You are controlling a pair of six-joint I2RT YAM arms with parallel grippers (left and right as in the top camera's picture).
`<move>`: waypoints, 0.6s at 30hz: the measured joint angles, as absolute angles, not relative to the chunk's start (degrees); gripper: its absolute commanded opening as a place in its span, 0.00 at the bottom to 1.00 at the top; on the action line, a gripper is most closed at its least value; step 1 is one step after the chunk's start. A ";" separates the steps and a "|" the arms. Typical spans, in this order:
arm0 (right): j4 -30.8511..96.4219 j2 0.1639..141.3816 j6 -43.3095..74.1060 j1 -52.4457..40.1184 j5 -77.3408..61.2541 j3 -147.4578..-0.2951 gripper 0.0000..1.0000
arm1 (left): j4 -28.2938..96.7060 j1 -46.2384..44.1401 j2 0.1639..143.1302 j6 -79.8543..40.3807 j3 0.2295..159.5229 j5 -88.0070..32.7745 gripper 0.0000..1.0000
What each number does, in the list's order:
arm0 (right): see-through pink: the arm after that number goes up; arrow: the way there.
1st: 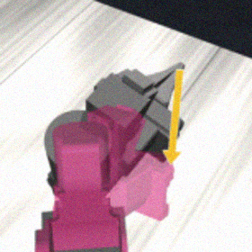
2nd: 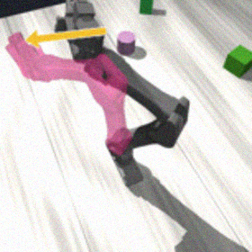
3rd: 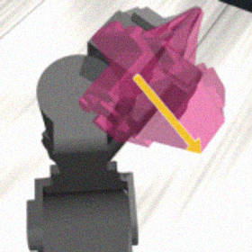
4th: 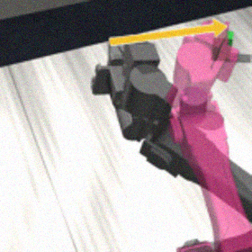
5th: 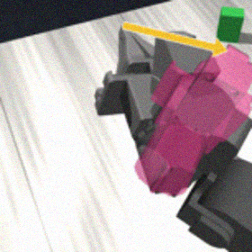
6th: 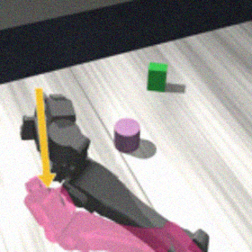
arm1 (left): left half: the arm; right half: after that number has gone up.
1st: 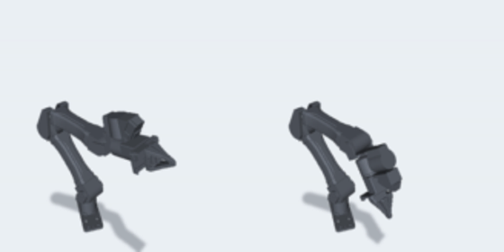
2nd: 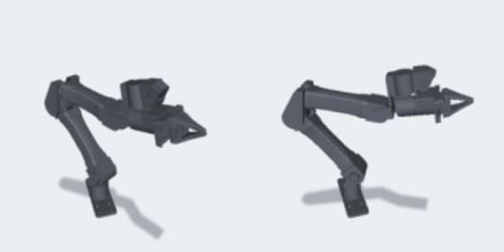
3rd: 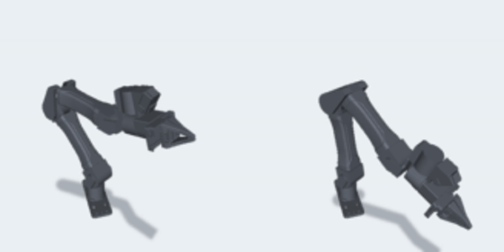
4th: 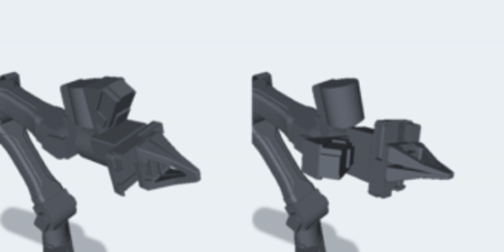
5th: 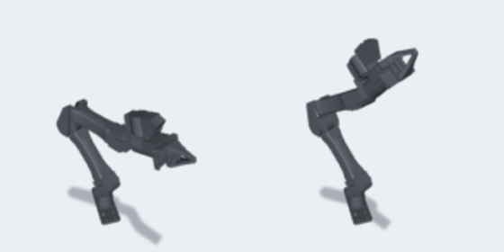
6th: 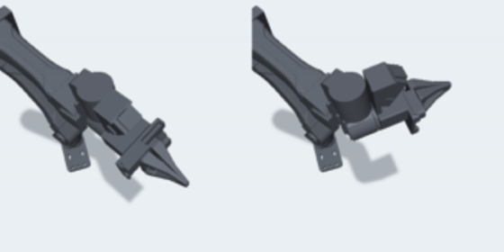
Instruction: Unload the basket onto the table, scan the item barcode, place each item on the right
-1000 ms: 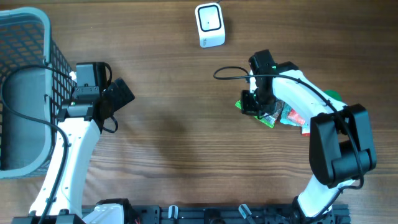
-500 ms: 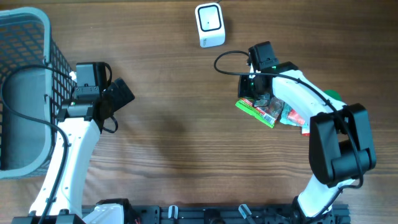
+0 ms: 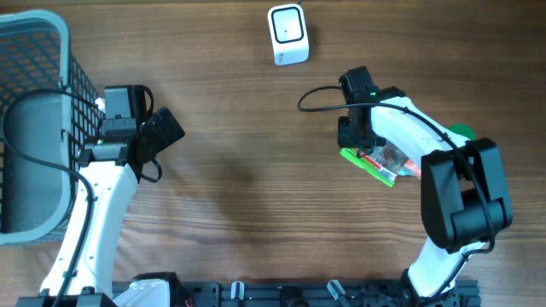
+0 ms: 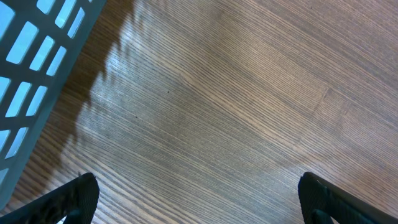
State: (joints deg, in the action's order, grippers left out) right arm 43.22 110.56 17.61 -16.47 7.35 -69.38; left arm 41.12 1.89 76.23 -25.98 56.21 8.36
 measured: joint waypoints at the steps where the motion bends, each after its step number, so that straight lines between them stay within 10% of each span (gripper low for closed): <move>1: 43.72 110.56 16.40 -16.47 7.77 -69.36 0.04 | 41.12 1.89 76.23 -25.96 56.21 8.36 1.00; 18: 46.44 110.56 6.11 -16.34 8.29 -69.08 0.05 | 41.15 1.89 76.23 -25.98 56.23 8.36 1.00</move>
